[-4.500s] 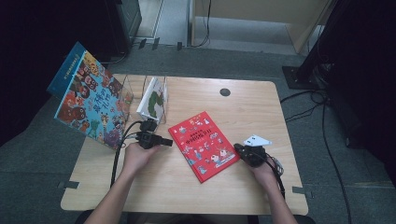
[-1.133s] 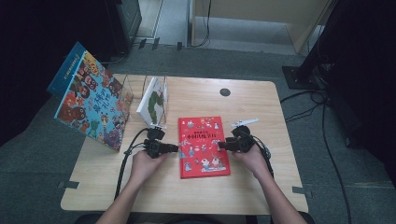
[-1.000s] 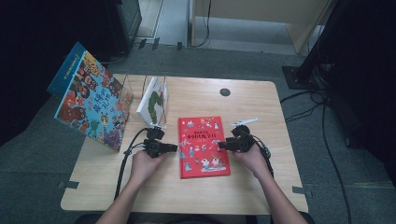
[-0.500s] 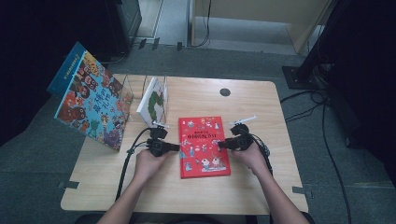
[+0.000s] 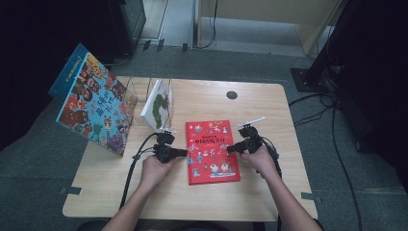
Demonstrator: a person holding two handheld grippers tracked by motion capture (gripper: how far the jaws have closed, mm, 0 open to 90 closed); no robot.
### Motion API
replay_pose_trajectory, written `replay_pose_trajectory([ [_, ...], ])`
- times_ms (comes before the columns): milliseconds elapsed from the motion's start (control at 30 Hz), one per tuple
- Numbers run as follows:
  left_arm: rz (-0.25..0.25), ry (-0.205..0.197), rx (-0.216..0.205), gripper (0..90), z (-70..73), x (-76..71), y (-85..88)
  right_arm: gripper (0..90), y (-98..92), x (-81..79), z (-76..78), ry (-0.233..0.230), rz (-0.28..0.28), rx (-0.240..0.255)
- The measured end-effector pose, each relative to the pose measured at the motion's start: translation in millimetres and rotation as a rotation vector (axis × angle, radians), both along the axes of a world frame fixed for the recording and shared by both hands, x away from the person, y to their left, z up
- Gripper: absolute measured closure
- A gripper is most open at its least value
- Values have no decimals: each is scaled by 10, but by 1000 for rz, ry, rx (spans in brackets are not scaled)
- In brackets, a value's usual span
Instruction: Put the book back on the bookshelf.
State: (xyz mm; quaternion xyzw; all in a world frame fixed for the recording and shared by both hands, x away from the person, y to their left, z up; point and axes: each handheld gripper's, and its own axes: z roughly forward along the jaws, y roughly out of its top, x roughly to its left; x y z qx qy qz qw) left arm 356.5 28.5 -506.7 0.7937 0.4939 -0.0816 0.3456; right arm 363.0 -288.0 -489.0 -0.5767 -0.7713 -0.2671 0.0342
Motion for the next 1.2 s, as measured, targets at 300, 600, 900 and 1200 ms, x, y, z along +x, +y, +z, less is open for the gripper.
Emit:
replay_pose_trajectory([
  [300, 8, -1, -5, 900, -5, -8, -1, 583, -43, 36, -5, 57, -42, 51],
  [600, 1, -7, -13, 900, -13, -8, 10, 591, -74, 26, 34, 63, -36, 81],
  [900, 2, -6, -16, 900, -16, -9, 13, 593, -23, -7, 310, 0, 24, 99],
  [1200, 9, 4, -21, 900, -16, -26, 7, 627, 53, 33, 564, -40, 79, 89],
])
